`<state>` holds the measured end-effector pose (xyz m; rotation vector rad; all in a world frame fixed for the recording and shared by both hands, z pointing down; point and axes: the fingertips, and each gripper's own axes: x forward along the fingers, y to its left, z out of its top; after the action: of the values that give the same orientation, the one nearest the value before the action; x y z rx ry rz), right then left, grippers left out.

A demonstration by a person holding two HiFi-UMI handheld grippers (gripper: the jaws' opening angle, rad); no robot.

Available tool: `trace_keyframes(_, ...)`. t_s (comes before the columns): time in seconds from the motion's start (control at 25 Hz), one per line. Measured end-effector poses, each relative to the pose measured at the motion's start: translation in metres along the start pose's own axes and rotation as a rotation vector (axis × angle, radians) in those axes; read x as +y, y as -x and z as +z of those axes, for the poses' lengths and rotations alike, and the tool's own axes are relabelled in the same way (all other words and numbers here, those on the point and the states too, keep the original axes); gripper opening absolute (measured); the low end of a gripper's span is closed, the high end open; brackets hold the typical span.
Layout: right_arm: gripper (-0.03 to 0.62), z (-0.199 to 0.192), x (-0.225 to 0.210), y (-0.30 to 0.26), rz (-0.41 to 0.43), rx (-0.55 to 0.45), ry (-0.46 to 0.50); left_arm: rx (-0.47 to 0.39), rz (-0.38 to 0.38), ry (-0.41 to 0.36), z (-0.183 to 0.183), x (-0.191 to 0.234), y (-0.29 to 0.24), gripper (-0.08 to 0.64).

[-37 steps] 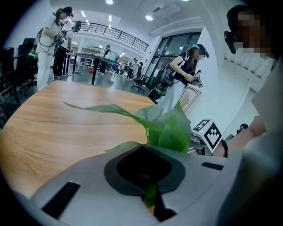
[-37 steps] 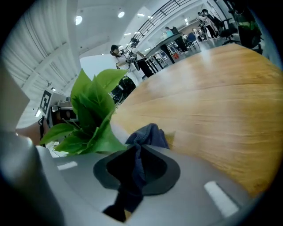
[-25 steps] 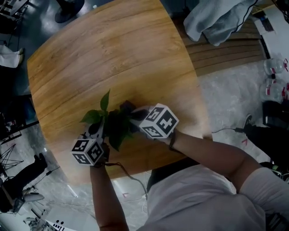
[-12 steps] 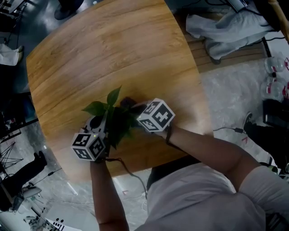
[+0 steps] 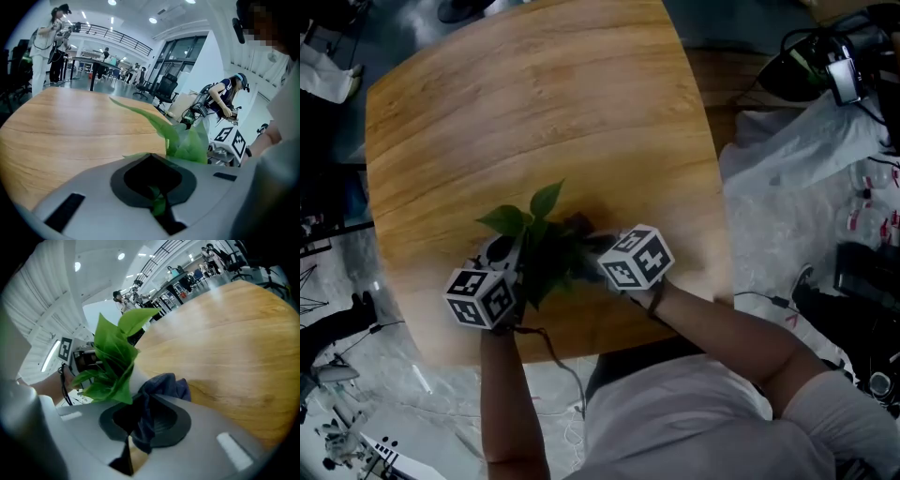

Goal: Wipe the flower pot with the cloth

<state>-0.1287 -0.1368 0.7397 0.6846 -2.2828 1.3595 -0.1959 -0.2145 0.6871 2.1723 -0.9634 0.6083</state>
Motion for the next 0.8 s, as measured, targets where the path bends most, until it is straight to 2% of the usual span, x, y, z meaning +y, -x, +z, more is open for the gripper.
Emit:
trace_keyframes(0.12, 0.044, -0.005, -0.012, -0.022, -0.004, 0.010, -0.024, -0.016, 0.022, 0.024, 0.001, 0.008, 0.005, 0.006)
trace_keyframes(0.24, 0.046, 0.001, -0.012, -0.021, -0.014, 0.005, -0.017, -0.033, 0.032, 0.040, 0.002, 0.012, 0.006, 0.006)
trace_keyframes(0.52, 0.046, 0.012, 0.044, 0.030, 0.053, -0.019, -0.012, -0.047, 0.076, 0.111, -0.003, 0.018, 0.019, 0.006)
trace_keyframes(0.68, 0.046, 0.001, 0.045, 0.020, 0.030, -0.005, -0.021, -0.039, 0.099, 0.132, -0.011, 0.016, 0.029, 0.006)
trace_keyframes(0.8, 0.046, -0.002, 0.027, 0.001, -0.010, 0.002, -0.043, -0.026, 0.100, 0.127, -0.011, 0.016, 0.030, 0.006)
